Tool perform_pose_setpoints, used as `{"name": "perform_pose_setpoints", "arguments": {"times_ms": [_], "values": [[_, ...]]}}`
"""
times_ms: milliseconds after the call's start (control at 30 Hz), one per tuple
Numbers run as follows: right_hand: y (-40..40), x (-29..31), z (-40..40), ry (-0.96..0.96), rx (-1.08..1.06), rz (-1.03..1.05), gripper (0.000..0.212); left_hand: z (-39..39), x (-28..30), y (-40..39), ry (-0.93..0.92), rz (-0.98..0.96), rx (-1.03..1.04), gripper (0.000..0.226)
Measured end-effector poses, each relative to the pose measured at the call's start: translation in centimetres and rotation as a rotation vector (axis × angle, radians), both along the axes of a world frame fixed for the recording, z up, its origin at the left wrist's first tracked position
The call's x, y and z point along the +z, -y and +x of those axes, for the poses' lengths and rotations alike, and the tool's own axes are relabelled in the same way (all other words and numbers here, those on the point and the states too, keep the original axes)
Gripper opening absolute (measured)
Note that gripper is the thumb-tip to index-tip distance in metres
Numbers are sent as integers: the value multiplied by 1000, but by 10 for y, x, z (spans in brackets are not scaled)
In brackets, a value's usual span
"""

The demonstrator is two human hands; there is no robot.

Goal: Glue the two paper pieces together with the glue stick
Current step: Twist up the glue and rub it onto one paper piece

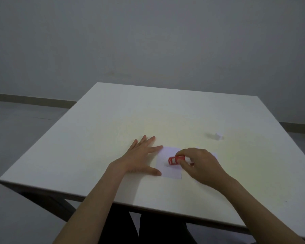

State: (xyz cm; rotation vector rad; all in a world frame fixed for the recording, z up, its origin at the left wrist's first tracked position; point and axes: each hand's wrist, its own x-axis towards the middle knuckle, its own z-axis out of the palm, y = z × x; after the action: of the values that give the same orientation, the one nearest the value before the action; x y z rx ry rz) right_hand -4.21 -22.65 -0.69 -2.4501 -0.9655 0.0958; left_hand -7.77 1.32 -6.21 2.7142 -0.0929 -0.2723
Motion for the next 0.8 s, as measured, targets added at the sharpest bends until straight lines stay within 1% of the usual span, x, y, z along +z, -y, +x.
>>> {"name": "perform_pose_setpoints", "arguments": {"times_ms": [67, 100, 267, 333, 400, 467, 533, 667, 800], "values": [[4, 2, -6, -54, 77, -6, 20, 0, 0, 1, 0, 5, 4, 101], [5, 4, -3, -51, 77, -10, 19, 0, 1, 1, 0, 3, 4, 100], [9, 3, 26, 37, -126, 10, 18, -1, 4, 1, -6, -16, 2, 100], [10, 0, 27, 75, -143, -7, 18, -1, 4, 0, -5, -24, 1, 100], [14, 0, 19, 72, -68, -26, 17, 0, 3, 0, -5, -24, 4, 100], [20, 4, 10, -34, 38, -19, 17, 0, 2, 1, -2, -27, 8, 100], [24, 8, 9, -107, 84, -27, 17, 0, 1, 0, -1, -40, 11, 100], [24, 10, 29, -115, -13, 16, 13, 0, 2, 0, -3, -34, 5, 100], [19, 8, 36, -41, -112, 26, 13, 1, 5, 2, -11, -24, 9, 100]]}}
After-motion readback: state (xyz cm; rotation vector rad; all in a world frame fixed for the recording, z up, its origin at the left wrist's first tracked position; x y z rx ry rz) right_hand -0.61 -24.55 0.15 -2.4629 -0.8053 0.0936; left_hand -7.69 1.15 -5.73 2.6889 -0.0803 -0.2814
